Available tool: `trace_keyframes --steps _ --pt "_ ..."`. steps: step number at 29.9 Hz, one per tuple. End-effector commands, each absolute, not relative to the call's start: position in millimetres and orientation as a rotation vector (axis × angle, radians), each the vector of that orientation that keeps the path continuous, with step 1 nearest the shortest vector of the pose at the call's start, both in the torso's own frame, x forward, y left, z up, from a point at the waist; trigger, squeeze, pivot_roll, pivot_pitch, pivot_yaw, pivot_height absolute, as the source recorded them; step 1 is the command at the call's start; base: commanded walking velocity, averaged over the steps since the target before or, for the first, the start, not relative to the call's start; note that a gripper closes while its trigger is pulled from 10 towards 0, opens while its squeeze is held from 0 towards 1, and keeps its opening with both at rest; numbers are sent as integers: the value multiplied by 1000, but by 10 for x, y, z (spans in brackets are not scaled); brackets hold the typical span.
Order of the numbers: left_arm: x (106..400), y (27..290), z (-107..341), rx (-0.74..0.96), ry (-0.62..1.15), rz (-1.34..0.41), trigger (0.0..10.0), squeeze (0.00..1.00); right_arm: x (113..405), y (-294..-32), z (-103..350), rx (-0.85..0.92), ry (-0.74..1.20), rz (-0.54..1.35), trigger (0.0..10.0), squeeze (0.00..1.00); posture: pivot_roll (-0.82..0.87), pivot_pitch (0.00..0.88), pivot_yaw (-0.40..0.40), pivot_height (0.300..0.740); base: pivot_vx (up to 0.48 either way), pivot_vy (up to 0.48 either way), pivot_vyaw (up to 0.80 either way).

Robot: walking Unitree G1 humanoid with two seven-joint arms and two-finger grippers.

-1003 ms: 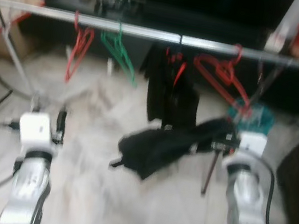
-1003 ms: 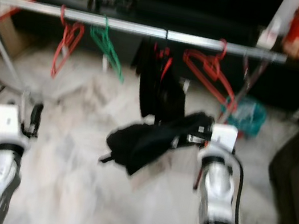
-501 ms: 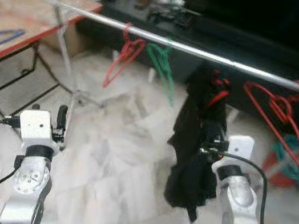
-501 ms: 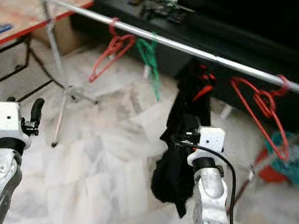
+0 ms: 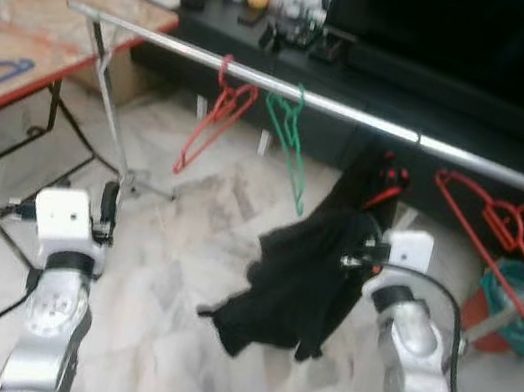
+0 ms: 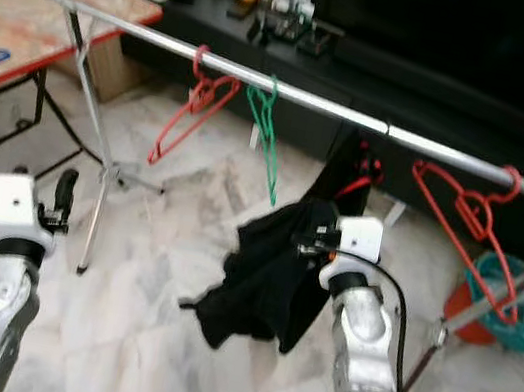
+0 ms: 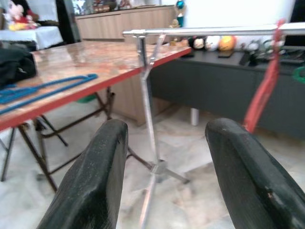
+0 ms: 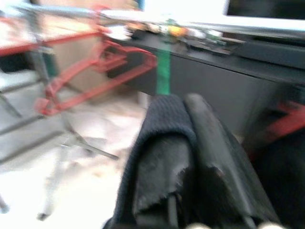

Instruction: Hang hanger

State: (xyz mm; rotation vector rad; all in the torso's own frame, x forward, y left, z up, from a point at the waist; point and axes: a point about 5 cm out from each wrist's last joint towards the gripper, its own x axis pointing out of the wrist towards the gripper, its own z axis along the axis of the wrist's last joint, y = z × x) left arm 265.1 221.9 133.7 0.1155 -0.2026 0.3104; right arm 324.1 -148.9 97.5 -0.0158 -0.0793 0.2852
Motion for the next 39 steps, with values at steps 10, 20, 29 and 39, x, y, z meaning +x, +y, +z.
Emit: trace_keyframes --steps 10,20,29,39 --pt "2675 2158 1353 97 -203 254 10000 0 3259 -1521 1056 -29 -91 298 10000 0 20 67 -27 740 283 0 0" --pt "2694 2149 1345 77 -191 211 10000 0 3260 -1522 1036 -39 -72 300 10000 0 18 77 -28 740 283 0 0" --pt "2711 2111 1294 23 -150 140 10000 0 3267 -1520 1038 -37 -68 296 10000 0 18 82 -29 740 279 0 0" --pt "2728 2079 1286 16 -128 70 10000 0 3264 -1548 998 -27 -47 275 10000 0 18 85 -28 740 269 0 0"
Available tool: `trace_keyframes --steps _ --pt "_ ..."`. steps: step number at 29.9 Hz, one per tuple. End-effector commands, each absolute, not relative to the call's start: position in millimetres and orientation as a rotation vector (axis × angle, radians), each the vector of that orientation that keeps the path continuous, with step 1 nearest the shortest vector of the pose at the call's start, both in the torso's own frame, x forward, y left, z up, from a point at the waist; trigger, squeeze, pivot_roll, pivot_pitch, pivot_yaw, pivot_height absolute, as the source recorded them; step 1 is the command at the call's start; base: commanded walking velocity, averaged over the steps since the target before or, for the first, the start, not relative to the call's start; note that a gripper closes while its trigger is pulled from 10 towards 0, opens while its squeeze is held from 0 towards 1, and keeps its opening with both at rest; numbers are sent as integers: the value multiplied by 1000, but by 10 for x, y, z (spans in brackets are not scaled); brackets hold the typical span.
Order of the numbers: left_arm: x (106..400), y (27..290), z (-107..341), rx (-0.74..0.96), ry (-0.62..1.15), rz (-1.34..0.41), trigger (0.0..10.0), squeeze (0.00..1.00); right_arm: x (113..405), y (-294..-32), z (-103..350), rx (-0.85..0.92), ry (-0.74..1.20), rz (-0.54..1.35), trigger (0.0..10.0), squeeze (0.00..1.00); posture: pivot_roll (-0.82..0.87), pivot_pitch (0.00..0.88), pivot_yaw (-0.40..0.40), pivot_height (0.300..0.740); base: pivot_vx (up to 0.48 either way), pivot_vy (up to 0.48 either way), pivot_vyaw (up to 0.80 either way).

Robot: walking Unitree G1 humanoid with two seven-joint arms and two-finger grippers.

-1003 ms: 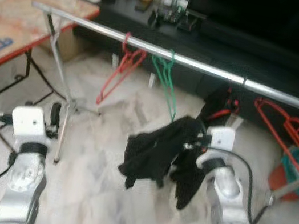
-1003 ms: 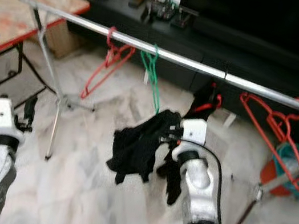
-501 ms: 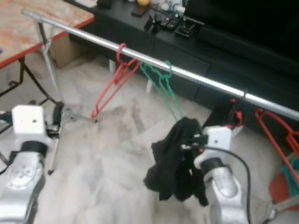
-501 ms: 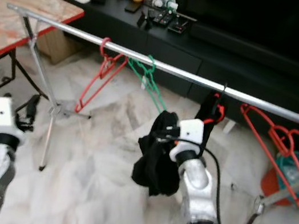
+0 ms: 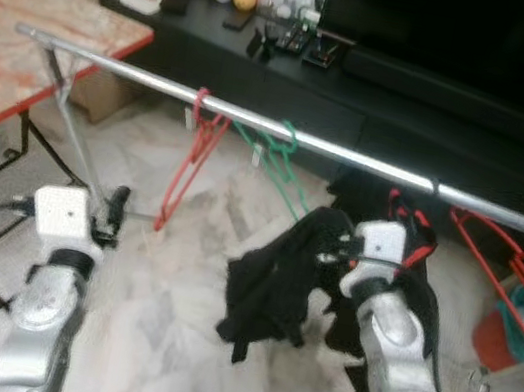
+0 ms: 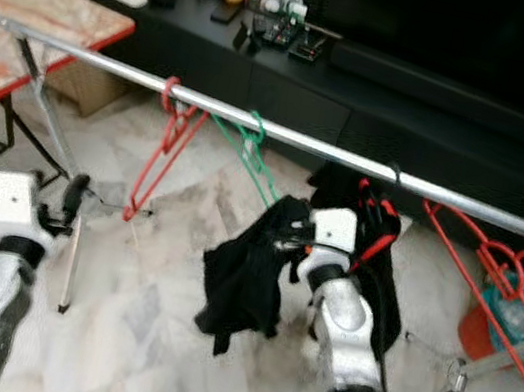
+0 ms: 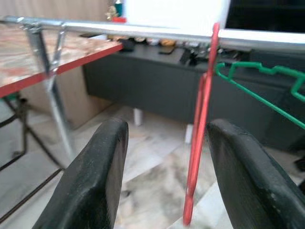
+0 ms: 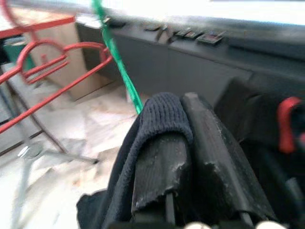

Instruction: Hang hanger

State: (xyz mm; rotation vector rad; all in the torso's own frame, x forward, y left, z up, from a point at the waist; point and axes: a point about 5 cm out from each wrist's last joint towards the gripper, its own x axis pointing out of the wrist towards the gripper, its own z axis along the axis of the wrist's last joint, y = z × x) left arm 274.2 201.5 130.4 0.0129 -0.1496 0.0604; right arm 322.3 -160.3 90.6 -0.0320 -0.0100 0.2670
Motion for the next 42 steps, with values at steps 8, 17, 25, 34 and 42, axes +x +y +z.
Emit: trace_keyframes --steps 8,17,25,34,42 --pt "2727 2042 1280 0 -106 -11 10000 0 3266 -1544 975 -41 -34 277 10000 0 21 87 -27 740 249 0 0" --pt "2706 2005 1256 -33 -61 -117 10000 0 3264 -1515 970 -34 -32 287 10000 0 26 91 -27 740 242 0 0" --pt "2673 2033 1269 -72 4 -254 10000 0 3264 -1484 962 -33 -28 296 10000 0 31 94 -25 740 0 0 0" --pt "2673 2105 1329 -103 37 -286 10000 0 3254 -1419 921 -31 -12 313 10000 0 43 97 -15 740 0 0 0" --pt "2809 1902 1232 -107 30 -196 10000 0 3253 -1388 910 -26 -10 315 10000 0 36 91 -1 740 0 0 0"
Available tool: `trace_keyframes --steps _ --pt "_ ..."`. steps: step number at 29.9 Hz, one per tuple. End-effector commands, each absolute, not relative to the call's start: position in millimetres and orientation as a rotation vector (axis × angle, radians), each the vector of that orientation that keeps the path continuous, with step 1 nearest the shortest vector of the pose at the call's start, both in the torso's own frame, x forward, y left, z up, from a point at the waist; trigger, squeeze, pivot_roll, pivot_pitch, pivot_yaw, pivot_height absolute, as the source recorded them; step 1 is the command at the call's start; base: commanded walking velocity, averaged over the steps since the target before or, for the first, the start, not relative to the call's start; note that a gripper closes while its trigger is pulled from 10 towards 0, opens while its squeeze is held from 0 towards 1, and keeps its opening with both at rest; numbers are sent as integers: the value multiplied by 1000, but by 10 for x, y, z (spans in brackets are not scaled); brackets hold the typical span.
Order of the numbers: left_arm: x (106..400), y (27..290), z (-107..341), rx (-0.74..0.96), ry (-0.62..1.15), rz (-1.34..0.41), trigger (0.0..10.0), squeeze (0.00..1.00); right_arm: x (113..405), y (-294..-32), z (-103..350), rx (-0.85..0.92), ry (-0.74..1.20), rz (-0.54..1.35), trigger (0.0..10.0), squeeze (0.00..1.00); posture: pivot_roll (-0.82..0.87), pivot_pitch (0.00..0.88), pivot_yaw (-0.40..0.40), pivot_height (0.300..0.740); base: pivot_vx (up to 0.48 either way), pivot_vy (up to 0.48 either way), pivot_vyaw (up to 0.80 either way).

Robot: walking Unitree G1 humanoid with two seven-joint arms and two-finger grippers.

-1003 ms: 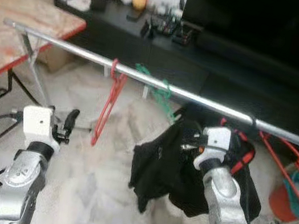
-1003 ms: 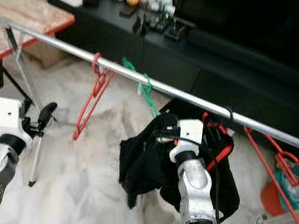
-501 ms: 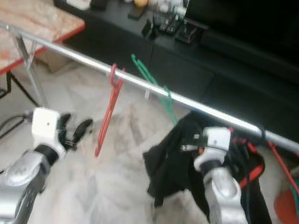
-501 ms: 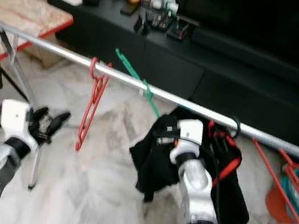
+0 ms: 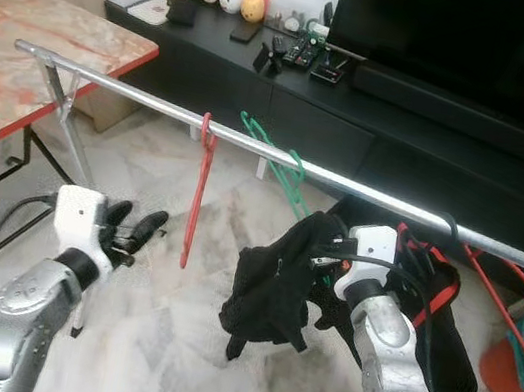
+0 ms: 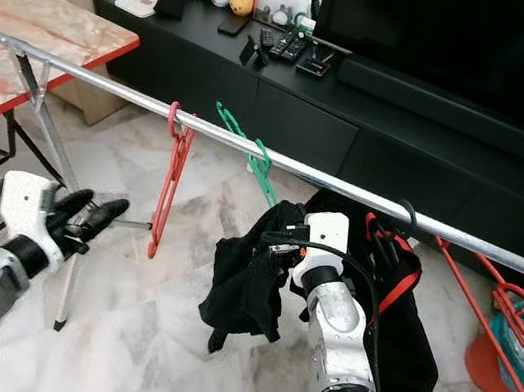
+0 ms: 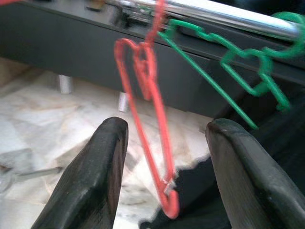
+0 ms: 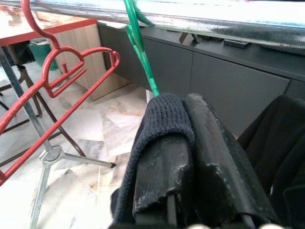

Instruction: Hang hanger

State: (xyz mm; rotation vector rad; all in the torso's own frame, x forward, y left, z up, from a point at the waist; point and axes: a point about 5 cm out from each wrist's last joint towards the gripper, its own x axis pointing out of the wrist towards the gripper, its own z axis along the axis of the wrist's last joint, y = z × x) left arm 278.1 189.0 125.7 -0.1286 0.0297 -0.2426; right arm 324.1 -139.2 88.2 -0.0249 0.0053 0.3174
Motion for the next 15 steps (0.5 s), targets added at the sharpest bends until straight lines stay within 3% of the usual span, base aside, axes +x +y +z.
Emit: trace_keyframes --steps 1,7,15 --pt "2819 1898 1227 -115 28 -176 10000 0 3253 -1389 909 -27 -10 314 10000 0 36 91 -1 740 0 0 0" --pt "2849 1815 1215 -117 16 -100 10000 0 3247 -1420 895 -32 -4 300 10000 0 35 90 0 740 0 0 0" --pt "2871 1851 1229 -91 7 -87 10000 0 3243 -1401 870 -36 8 303 10000 0 40 94 0 740 293 0 0"
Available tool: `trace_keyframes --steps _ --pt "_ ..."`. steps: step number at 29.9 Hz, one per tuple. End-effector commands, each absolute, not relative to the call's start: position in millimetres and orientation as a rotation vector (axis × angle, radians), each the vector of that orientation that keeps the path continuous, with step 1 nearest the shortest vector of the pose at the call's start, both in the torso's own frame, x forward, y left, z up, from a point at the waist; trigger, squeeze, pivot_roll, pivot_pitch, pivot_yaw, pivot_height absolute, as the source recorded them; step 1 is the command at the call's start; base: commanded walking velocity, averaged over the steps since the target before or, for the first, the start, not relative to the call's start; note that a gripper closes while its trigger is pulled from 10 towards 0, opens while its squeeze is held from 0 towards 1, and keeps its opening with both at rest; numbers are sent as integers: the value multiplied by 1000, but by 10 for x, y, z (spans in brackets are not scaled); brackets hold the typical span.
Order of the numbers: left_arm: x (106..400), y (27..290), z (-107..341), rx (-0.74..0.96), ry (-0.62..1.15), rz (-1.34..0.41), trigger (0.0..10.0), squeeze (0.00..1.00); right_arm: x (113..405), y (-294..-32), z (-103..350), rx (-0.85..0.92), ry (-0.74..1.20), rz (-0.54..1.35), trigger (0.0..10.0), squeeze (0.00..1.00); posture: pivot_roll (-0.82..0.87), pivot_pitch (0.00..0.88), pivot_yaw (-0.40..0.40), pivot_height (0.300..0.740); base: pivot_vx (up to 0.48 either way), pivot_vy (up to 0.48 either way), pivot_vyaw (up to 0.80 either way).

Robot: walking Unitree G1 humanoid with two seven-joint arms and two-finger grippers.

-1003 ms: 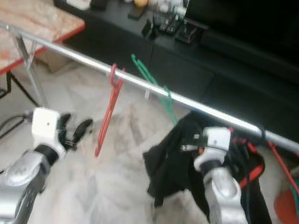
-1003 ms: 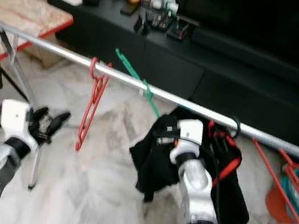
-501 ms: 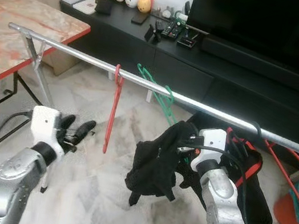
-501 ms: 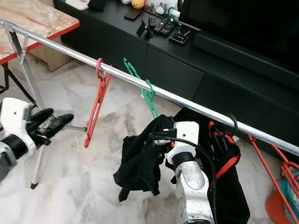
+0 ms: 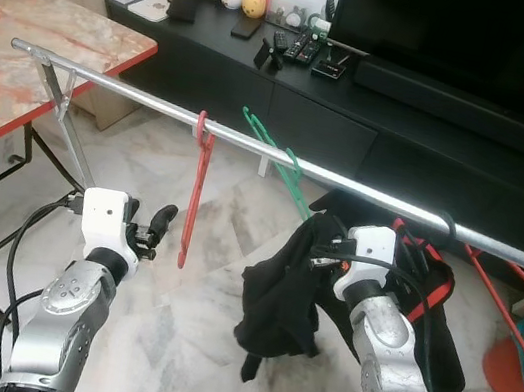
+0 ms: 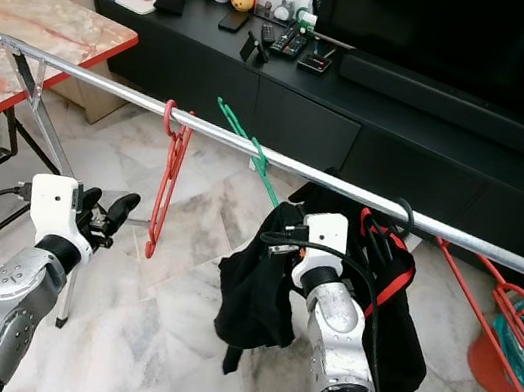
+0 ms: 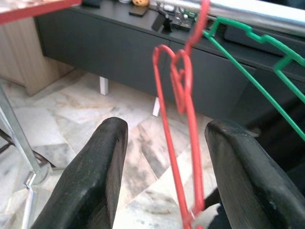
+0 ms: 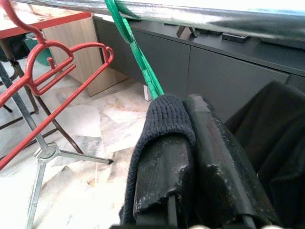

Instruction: Hang hanger

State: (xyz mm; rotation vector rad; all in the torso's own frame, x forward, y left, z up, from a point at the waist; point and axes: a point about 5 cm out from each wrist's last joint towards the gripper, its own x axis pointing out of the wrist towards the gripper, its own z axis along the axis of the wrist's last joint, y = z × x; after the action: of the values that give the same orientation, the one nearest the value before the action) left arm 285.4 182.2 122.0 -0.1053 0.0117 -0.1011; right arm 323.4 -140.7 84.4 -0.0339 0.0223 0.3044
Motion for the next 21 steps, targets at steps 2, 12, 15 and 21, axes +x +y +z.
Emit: trace_keyframes --steps 2,12,15,21 --pt "2869 1852 1229 -91 6 -86 10000 0 3241 -1394 865 -36 10 306 10000 0 39 93 0 740 304 0 0" --pt "2858 1801 1228 -89 1 -115 10000 0 3242 -1393 858 -37 14 311 10000 0 36 93 -2 740 313 0 0" --pt "2831 1769 1220 -81 4 -141 10000 0 3235 -1401 835 -39 22 311 10000 0 37 94 -4 740 172 0 0" --pt "2764 1788 1181 -69 29 -164 10000 0 3227 -1415 807 -44 36 310 10000 0 38 97 -6 740 0 0 0"
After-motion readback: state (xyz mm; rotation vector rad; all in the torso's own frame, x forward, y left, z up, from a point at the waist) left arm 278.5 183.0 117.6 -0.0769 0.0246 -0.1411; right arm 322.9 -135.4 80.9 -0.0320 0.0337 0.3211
